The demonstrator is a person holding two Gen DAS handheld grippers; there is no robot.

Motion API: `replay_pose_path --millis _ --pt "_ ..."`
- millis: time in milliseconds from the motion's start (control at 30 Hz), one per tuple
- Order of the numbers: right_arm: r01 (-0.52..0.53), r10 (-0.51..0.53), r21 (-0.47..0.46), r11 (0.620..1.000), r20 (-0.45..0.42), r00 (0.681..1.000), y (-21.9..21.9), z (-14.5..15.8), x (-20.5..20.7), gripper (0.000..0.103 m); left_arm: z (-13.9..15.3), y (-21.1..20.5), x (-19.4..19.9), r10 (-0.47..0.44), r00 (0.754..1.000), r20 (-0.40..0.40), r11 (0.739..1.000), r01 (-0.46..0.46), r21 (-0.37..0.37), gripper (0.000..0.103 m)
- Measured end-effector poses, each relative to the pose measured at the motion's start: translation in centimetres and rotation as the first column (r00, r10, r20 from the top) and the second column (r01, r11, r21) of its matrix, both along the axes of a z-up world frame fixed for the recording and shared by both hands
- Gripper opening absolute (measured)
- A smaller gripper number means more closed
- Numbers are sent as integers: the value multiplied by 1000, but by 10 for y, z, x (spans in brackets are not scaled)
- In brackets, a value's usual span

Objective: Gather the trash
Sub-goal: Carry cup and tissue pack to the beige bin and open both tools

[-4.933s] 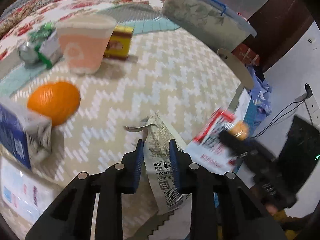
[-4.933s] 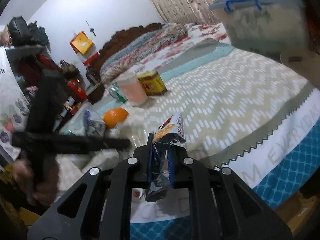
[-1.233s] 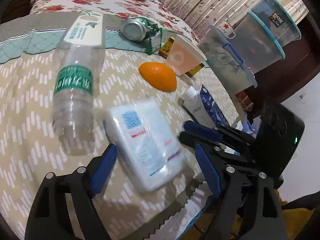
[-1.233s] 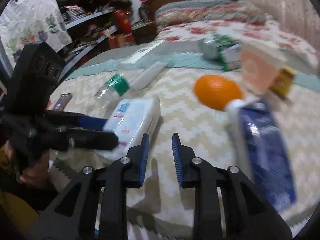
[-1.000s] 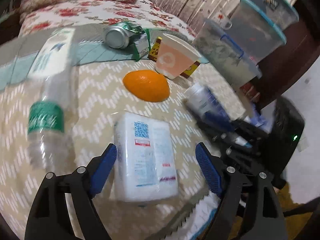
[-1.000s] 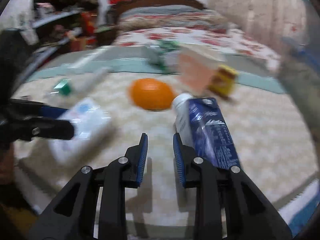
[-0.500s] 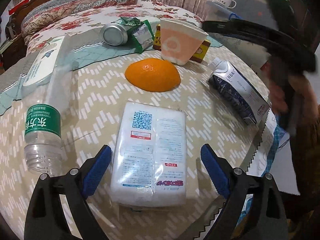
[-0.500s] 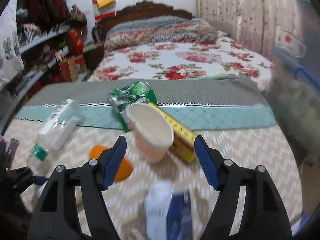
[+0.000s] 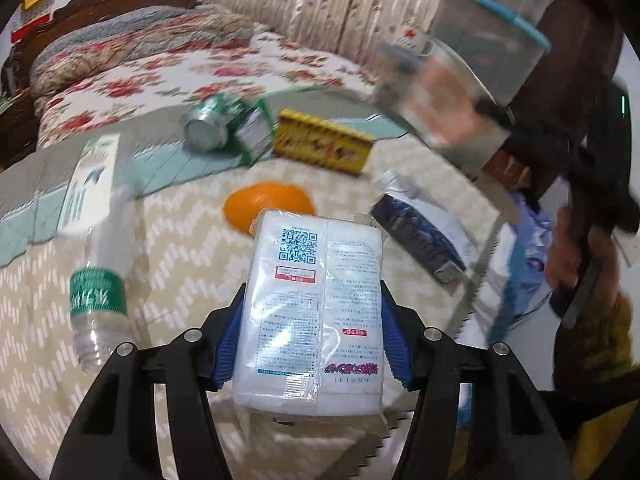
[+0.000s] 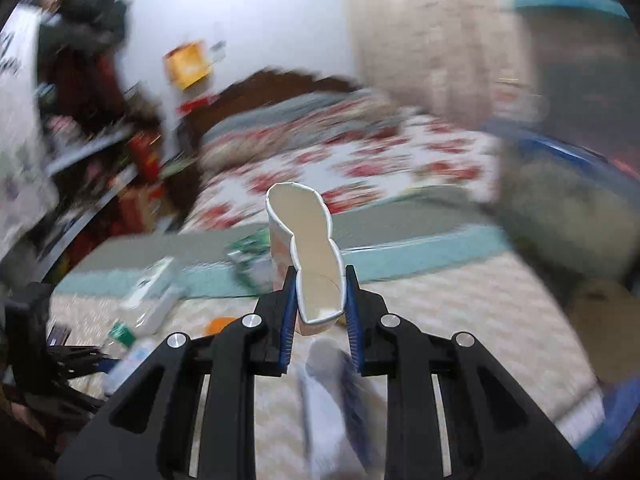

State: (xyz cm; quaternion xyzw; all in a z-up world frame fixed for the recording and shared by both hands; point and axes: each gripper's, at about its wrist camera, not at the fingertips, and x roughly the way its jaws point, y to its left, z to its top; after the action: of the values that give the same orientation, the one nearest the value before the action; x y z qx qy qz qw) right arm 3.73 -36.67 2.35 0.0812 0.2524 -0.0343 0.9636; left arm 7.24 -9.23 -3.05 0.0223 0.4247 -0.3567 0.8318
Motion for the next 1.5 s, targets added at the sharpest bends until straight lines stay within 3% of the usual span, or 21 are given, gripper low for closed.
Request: replay_pose_path --millis 167,333,500,600,733,900,1033,1167,1233,1267,1300,1400,1500 --pt "209 -210 -21 978 -68 975 -49 -31 -58 25 -2 -25 0 -50 998 -36 998 52 31 57" --pt "249 -237 42 968 -188 953 -83 -81 -69 24 -8 -56 -5 -109 990 -87 992 115 59 56" --pt "279 -265 233 932 -89 960 -130 -79 -96 24 34 -101 -5 -203 978 -46 979 204 10 57" --pt "308 -303 268 913 -64 951 -153 -79 -108 24 58 -153 -4 -295 955 -34 956 295 -7 57" --pt "410 -421 306 860 -32 907 -200 -80 -137 24 69 -246 -3 -428 903 -42 904 427 -25 57" --pt "521 -553 333 786 1 833 -258 -78 -168 24 50 -379 -1 -532 838 -121 846 533 -23 57" --pt "563 -600 334 756 6 800 -292 -83 -169 24 29 -469 4 -552 819 -157 828 560 14 57" --pt "572 -605 345 744 -14 796 -319 -93 -159 29 11 -521 7 -540 825 -167 832 554 43 61" --pt "566 -598 351 746 -20 801 -328 -98 -152 45 3 -540 9 -527 834 -163 838 541 62 70" --pt "570 -599 349 744 -28 800 -331 -101 -149 72 -4 -550 11 -507 847 -164 848 524 84 81" --pt "579 -610 346 738 -22 792 -333 -100 -149 75 -8 -554 12 -490 856 -164 856 508 97 81" --pt "585 -627 345 734 13 779 -331 -96 -155 66 -9 -554 19 -471 861 -192 869 490 71 79" --pt "591 -648 360 722 52 760 -325 -92 -168 64 6 -532 17 -478 865 -153 872 489 39 78"
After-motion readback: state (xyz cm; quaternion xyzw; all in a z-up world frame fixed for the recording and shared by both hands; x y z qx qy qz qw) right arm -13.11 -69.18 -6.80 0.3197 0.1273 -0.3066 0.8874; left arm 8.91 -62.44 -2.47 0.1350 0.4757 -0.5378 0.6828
